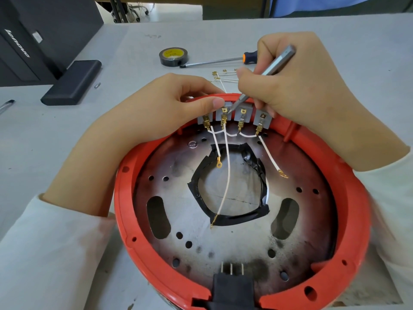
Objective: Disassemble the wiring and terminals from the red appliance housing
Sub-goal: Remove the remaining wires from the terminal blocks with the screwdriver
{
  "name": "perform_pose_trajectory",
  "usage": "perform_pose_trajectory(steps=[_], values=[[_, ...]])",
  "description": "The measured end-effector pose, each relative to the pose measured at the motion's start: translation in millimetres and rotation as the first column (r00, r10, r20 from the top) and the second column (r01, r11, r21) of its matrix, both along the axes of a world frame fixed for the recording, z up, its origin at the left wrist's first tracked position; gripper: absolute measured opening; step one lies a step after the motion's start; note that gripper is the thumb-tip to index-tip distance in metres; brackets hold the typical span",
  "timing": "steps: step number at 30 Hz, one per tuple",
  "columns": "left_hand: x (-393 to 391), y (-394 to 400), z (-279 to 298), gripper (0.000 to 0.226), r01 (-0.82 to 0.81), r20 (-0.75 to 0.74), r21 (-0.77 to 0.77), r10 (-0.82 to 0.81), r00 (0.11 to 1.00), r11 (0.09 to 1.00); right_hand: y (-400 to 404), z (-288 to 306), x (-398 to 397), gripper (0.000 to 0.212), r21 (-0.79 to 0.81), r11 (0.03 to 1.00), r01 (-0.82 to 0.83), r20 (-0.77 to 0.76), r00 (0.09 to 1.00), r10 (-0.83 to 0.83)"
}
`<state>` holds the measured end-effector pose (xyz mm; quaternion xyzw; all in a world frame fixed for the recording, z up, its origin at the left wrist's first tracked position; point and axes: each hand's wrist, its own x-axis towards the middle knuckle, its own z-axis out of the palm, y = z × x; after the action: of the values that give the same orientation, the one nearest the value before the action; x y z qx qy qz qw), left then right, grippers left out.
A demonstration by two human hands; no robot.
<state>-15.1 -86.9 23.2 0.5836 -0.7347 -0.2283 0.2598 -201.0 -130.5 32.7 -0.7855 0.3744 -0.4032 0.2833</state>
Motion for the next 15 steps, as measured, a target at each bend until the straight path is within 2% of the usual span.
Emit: perform_pose_trajectory(steps=[3,10,15], values=[[0.4,-0.4,0.1,0.022,0.0,0.0,0.003,0.0,1.0,1.0,-0.2,0.8,0.6,0.034,0.017,1.0,-0.008,-0.003,1.0,0.008],[0.2,-1.5,-0.5,0.02,0.002,0.016,-0.001,-0.002,1.0,1.0,-9.4,1.3,1.8,0.032,0.2,0.98,-0.016,0.033,0.999,0.01],[0.1,-2.1,-0.8,0.02,-0.002,0.024,-0.008,0.002,1.0,1.0,-13.1,1.5,1.9,0.034,0.267,0.964,-0.024,0.059,0.998,0.008]])
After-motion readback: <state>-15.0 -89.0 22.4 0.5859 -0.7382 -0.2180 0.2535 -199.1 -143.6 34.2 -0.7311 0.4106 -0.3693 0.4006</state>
